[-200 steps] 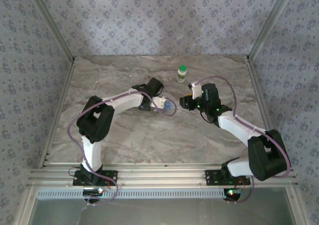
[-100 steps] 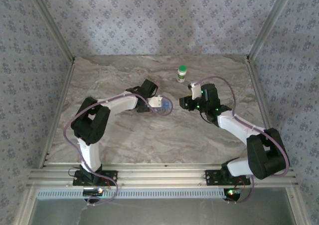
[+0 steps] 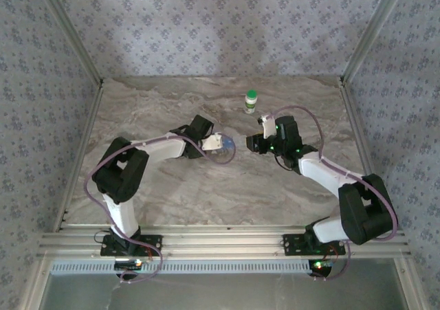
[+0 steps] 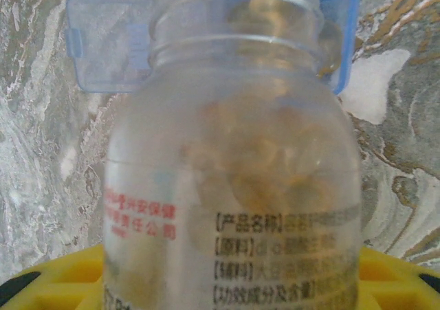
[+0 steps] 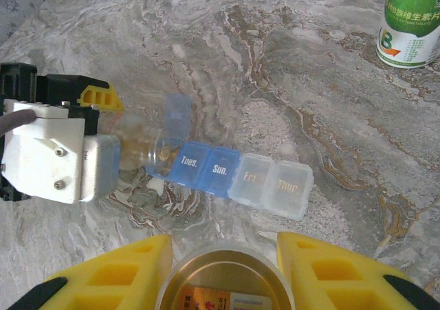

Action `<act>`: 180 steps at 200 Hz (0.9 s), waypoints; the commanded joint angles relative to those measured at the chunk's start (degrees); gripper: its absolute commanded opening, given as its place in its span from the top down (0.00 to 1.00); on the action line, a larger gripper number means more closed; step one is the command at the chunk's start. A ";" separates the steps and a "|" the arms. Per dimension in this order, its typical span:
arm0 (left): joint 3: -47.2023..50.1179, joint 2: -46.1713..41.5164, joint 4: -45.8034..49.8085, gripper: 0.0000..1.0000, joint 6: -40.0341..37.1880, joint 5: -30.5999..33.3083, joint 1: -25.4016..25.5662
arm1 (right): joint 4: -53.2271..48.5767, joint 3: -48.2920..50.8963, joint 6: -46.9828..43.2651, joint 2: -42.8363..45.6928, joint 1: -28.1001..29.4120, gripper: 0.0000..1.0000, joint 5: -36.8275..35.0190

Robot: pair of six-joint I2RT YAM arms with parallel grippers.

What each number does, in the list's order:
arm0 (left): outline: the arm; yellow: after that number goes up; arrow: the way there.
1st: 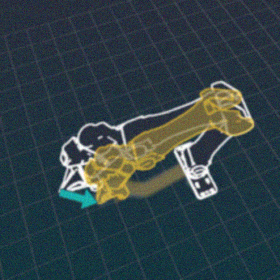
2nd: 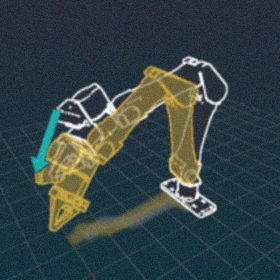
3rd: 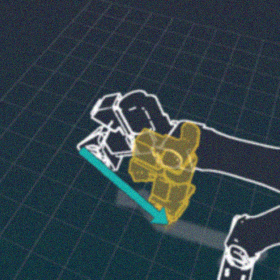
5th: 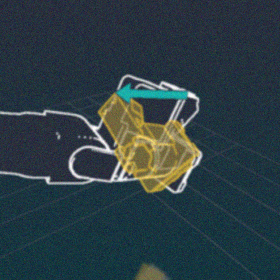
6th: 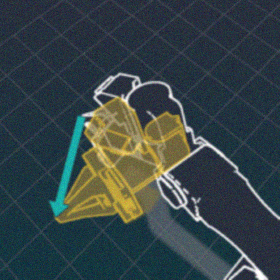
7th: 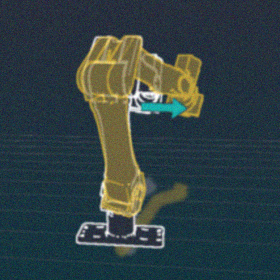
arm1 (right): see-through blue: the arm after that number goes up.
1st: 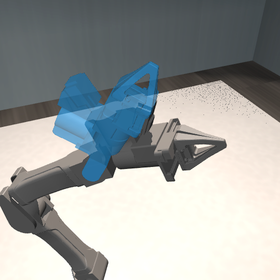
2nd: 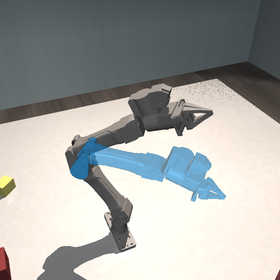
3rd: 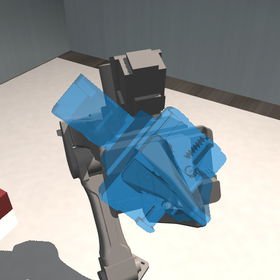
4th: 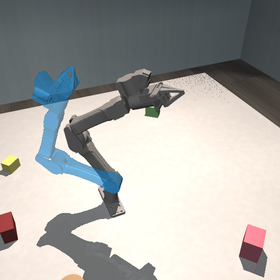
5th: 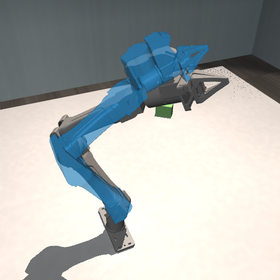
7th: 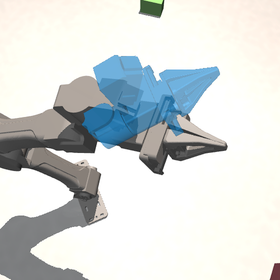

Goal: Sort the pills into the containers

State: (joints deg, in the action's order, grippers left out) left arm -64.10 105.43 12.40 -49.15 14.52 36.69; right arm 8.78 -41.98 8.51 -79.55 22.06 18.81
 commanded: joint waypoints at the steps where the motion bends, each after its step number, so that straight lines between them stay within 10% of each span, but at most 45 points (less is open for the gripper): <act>1: 1.97 -2.65 -3.30 0.96 2.10 -1.06 -0.53 | -0.87 -2.06 -1.11 -0.84 0.35 1.00 -0.79; 180: 19.27 -14.57 -28.11 0.97 15.17 -6.89 -0.39 | -2.92 -4.15 -3.97 -3.26 2.15 1.00 -1.48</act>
State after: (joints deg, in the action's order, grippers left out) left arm -47.00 95.59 -7.77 -38.30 11.97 36.36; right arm 7.46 -43.79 6.00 -82.19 23.79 17.15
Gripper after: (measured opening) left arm 0.514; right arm 0.386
